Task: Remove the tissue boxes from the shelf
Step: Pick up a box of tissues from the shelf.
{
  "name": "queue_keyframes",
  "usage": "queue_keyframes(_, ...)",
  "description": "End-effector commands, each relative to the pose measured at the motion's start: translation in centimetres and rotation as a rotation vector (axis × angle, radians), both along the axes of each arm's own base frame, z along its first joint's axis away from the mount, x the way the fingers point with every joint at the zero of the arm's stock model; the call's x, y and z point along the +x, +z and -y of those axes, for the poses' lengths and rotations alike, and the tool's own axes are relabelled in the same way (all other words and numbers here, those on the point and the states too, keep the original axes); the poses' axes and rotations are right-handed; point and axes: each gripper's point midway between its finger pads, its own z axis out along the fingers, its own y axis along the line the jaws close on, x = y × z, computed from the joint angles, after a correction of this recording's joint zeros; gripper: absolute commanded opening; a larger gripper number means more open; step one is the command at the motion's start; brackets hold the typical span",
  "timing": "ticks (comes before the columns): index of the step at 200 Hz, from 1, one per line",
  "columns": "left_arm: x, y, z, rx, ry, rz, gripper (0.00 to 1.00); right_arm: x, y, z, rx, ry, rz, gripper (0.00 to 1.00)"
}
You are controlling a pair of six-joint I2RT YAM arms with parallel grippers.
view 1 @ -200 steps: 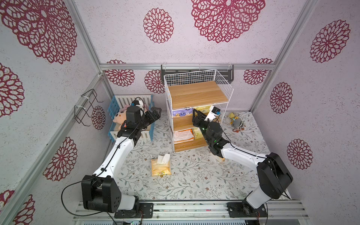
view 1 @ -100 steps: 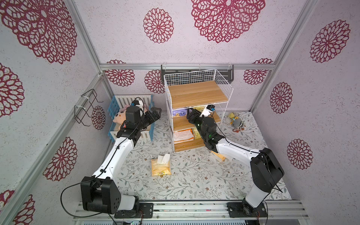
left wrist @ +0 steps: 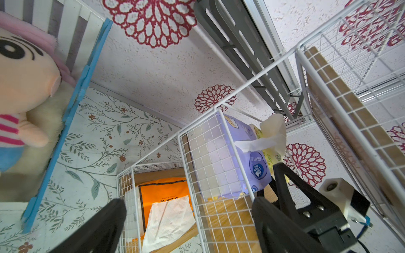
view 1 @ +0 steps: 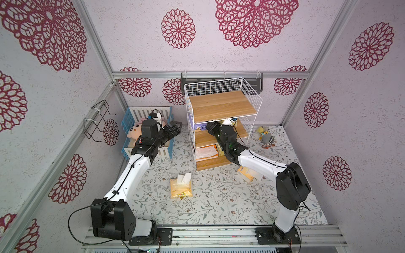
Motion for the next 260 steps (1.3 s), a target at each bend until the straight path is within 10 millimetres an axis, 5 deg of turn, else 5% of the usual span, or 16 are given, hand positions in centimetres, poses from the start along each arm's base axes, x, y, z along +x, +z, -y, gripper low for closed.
queue_keyframes(1,-0.1,0.4,0.0,0.010,-0.021,0.013,0.97,0.2,-3.5,-0.8,-0.077,0.003,-0.141,0.53)
queue_keyframes(50,-0.1,0.3,-0.1,0.005,-0.023,0.010,0.97,-0.1,-4.0,-0.4,-0.068,-0.005,-0.155,0.00)
queue_keyframes(164,-0.7,1.3,0.1,-0.055,-0.022,0.001,0.97,-5.4,-1.6,1.9,0.044,0.071,-0.108,0.00)
queue_keyframes(260,-4.8,1.3,2.0,-0.081,-0.020,-0.026,0.97,-11.2,-0.3,5.7,0.071,0.099,-0.083,0.00)
